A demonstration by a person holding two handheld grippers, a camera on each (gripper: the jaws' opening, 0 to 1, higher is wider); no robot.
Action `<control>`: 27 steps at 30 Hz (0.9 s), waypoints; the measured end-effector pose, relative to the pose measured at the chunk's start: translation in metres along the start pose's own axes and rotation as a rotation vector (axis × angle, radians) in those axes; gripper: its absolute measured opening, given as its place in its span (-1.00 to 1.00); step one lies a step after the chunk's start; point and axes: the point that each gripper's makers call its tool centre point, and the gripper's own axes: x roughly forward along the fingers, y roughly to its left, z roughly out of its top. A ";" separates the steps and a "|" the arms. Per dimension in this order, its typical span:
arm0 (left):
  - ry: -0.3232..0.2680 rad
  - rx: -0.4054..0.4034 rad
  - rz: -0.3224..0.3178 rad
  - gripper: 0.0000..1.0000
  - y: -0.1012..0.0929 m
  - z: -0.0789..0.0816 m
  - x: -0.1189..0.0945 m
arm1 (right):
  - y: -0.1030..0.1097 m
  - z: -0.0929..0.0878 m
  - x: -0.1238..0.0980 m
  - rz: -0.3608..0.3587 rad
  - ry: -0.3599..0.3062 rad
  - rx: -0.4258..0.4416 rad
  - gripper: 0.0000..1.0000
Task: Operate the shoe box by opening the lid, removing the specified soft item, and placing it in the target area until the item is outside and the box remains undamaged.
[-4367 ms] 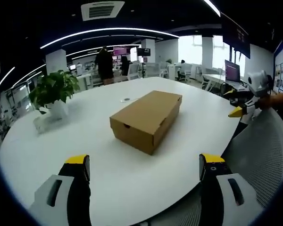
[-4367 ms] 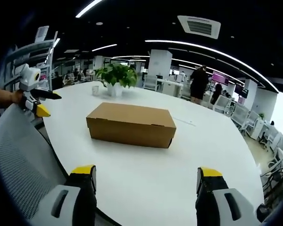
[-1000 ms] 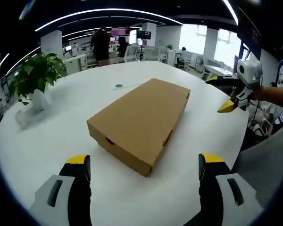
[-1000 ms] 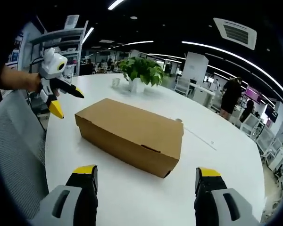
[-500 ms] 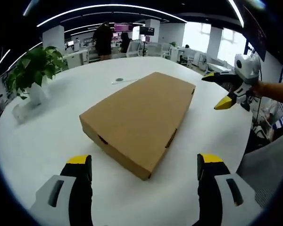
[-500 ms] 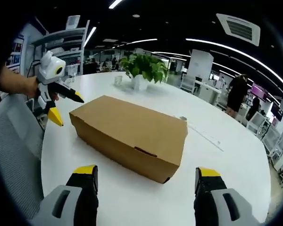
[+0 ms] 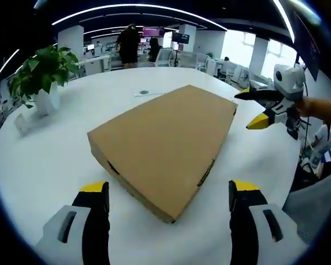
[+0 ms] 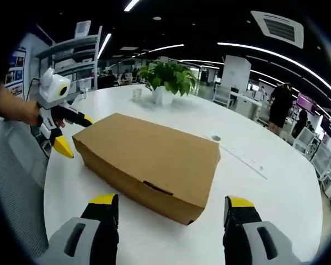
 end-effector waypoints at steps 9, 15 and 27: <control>0.006 -0.037 0.003 0.78 -0.002 -0.001 0.010 | 0.000 0.000 0.016 0.033 0.033 -0.007 0.46; -0.002 -0.072 0.037 0.63 0.007 -0.005 0.013 | 0.001 -0.005 0.025 0.044 0.056 0.001 0.37; 0.000 -0.089 0.022 0.54 0.009 -0.005 0.020 | 0.001 -0.004 0.028 0.029 0.056 0.055 0.27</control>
